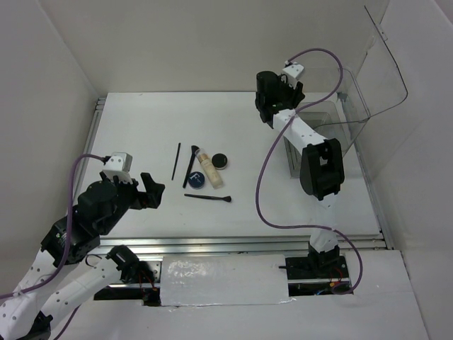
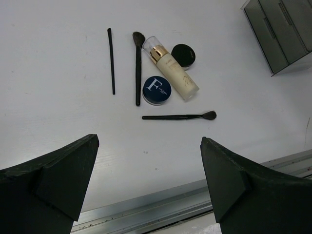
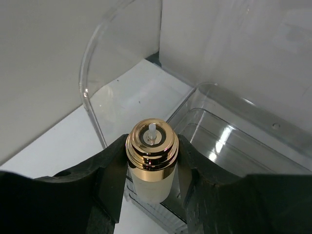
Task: Organize the makeup
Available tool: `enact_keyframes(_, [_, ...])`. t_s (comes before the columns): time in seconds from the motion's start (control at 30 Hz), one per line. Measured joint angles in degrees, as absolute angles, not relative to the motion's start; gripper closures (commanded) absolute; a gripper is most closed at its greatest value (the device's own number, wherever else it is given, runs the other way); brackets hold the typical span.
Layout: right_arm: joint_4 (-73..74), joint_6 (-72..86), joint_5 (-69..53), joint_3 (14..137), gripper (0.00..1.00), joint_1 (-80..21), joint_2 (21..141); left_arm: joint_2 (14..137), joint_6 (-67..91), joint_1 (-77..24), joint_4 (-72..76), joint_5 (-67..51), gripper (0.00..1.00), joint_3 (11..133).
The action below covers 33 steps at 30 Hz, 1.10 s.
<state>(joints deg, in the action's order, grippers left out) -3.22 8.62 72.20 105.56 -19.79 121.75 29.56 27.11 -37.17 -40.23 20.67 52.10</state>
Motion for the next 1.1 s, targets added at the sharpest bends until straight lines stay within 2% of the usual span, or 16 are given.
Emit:
enact_keyframes(0.5, [5.2, 22.2, 73.6, 103.5, 1.0, -19.5, 119.4, 29.5, 27.1, -37.2, -40.2, 20.3, 0.01, 52.1])
enact_keyframes(1.1, [-5.4, 10.9, 77.1, 99.7, 1.0, -19.2, 119.3, 29.5, 26.9, -37.2, -39.7, 19.1, 0.01, 51.3])
